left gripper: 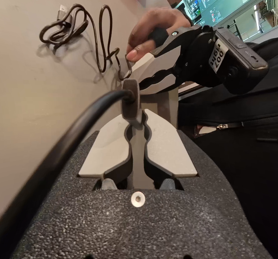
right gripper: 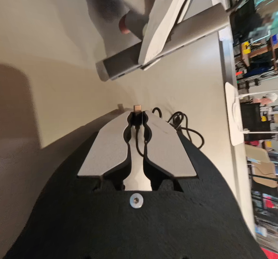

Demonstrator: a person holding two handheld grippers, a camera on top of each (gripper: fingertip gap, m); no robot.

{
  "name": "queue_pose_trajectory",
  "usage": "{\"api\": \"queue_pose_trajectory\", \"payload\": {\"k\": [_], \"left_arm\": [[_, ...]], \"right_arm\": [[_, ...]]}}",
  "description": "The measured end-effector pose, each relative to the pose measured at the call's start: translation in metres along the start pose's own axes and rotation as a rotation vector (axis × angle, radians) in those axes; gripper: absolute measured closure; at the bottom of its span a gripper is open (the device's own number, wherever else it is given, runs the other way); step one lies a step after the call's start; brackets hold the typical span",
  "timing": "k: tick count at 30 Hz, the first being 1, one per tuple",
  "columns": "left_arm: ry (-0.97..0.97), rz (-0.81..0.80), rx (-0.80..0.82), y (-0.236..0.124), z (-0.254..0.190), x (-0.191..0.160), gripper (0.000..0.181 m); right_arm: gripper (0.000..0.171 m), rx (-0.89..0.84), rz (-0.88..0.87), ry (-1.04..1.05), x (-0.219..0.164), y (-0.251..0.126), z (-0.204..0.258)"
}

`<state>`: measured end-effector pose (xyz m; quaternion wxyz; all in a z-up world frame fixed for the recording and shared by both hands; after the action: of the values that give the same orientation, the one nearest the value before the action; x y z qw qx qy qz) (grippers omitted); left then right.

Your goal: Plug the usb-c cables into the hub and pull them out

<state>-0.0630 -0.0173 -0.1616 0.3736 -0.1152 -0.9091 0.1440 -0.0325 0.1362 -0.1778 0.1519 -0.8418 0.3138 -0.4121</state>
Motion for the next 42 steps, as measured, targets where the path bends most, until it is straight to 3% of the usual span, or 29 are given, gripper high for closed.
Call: {"api": "queue_pose_trajectory", "payload": {"k": [5,9,14,21,28,34,38,42], "left_arm": [[-0.023,0.004,-0.048,0.012,-0.004,-0.014,0.171],[0.032,0.046,-0.085,0.016,-0.012,-0.018,0.170],[0.176,0.170,-0.135,0.033,-0.027,-0.021,0.170],[0.323,0.225,-0.141,0.042,-0.042,-0.023,0.169],[0.290,0.126,-0.069,0.032,-0.040,-0.029,0.145],[0.226,-0.017,-0.079,0.014,-0.040,-0.037,0.145],[0.199,-0.051,-0.079,0.009,-0.038,-0.036,0.145],[0.188,-0.024,-0.077,0.012,-0.037,-0.037,0.146]], "right_arm": [[0.136,0.085,-0.040,0.202,0.006,-0.013,0.003],[0.129,0.127,-0.112,0.417,0.010,-0.029,-0.008],[0.130,0.184,-0.278,0.705,0.031,-0.029,-0.034],[0.143,0.338,-0.310,0.799,0.050,-0.012,-0.026],[0.159,0.215,-0.300,0.841,0.038,-0.022,-0.036],[0.161,0.080,-0.265,0.773,0.017,-0.079,-0.066],[0.161,-0.055,-0.171,0.677,-0.002,-0.151,-0.111],[0.161,-0.230,0.047,0.546,-0.040,-0.230,-0.172]]}}
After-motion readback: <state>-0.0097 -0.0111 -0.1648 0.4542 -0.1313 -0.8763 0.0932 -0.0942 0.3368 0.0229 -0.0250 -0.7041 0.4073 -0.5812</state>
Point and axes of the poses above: each gripper's, where its closed fingertips meet, y out along the fingers, x out of its top, z = x × y across the jaws, the point moved 8 cm from there along -y, back along the fingers, and after that the axes turned 9 degrees about -z, right-handed, at the moved point
